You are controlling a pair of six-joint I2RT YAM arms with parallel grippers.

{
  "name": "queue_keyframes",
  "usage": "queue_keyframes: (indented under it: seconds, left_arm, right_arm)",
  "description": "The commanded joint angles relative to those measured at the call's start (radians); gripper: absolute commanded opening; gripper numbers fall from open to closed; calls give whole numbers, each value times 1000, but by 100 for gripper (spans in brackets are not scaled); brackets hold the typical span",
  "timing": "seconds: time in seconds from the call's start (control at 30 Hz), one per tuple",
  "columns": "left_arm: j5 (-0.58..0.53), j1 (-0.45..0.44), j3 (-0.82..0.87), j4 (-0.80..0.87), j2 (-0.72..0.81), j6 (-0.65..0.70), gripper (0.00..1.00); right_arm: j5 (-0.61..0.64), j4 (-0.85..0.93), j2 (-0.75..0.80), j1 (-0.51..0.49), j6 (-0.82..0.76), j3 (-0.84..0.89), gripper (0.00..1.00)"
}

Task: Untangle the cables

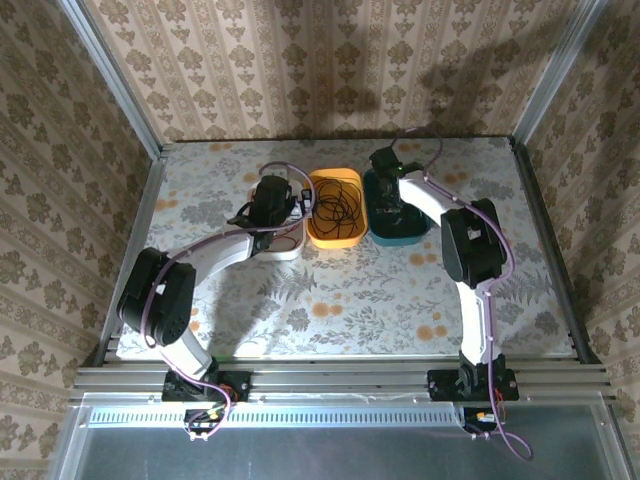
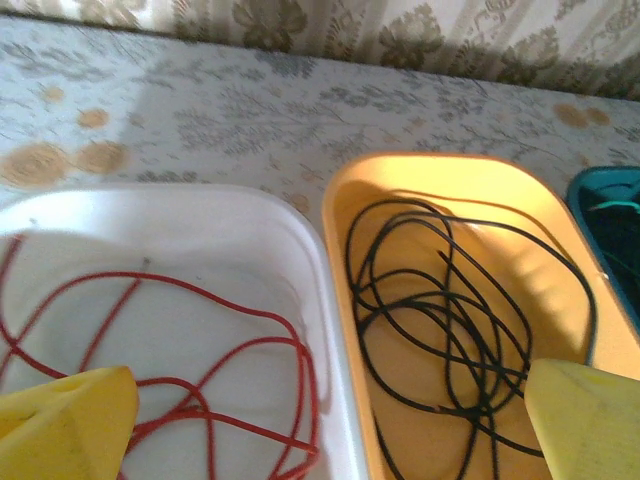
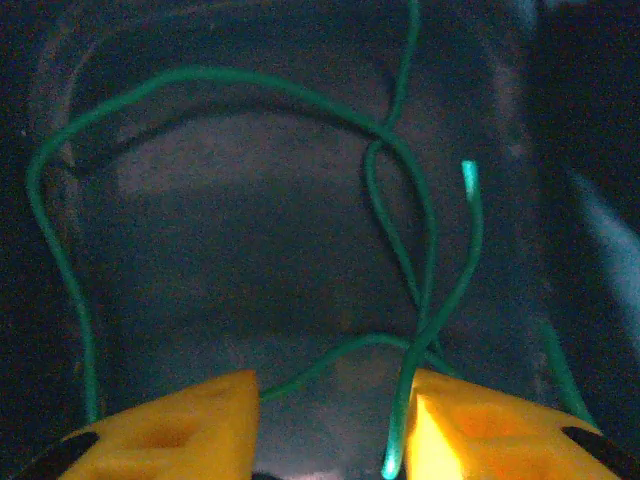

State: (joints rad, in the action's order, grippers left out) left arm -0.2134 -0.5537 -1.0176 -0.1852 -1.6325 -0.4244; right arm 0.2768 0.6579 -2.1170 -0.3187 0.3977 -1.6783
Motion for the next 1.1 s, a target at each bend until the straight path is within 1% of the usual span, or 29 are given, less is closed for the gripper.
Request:
queue_keyframes:
  seconds: [0.0, 0.1, 0.2, 0.27, 0.33, 0.37, 0.47, 0.53, 0.6, 0.67, 0.73, 0.8, 0.87, 0.93, 0.97, 1.0, 1.03, 1.07]
  left_arm:
    - [-115, 14, 20, -29, 72, 82, 100]
    - [-176, 24, 29, -31, 97, 129, 100]
    - [-275, 43, 48, -16, 127, 152, 100]
    - [-340, 67, 73, 0, 161, 171, 100]
    - [-370, 91, 94, 30, 194, 198, 100]
    - [-384, 133, 106, 44, 212, 207, 100]
    - [-425, 195, 138, 96, 265, 210, 100]
    - [-458, 235, 165, 117, 295, 220, 100]
    - [-491, 270, 190, 136, 317, 240, 100]
    - [-541, 305, 221, 137, 320, 265, 100]
    - [-589, 333, 254, 125, 305, 279, 100]
    - [-624, 357, 269, 135, 273, 284, 100]
    - [-622, 362, 318, 16, 219, 399, 100]
    - [-588, 364, 352, -78, 175, 428, 100]
    - [-554, 365, 375, -148, 157, 435, 100]
    - [-509, 366, 411, -251, 134, 440, 100]
    - [-466, 366, 436, -345, 118, 464, 100]
    - [-429, 361, 437, -373, 112, 471, 100]
  right_arm:
    - [27, -80, 139, 0, 23, 39, 46]
    - [31, -103, 202, 1, 28, 77, 47]
    - [57, -117, 283, 1, 36, 137, 48]
    - [87, -185, 368, 5, 38, 220, 50]
    - [111, -236, 457, 17, 46, 314, 51]
    - [118, -255, 503, 28, 56, 360, 52]
    - [164, -306, 632, 59, 75, 496, 56]
    - [227, -349, 708, 79, 71, 592, 61]
    - [301, -410, 777, 99, 42, 687, 82]
    - [370, -490, 811, 117, -7, 782, 89]
    - [408, -663, 816, 119, -108, 897, 90]
    - [426, -798, 794, 123, -166, 976, 89]
    - [444, -918, 737, 127, -196, 1025, 89]
    - [453, -1036, 650, 127, -250, 1054, 89]
    - [461, -1130, 608, 128, -296, 1071, 90]
    - [484, -1142, 584, 123, -318, 1052, 91]
    - [434, -1194, 563, 133, -341, 1056, 91]
    - [374, -1202, 548, 145, -346, 1065, 92]
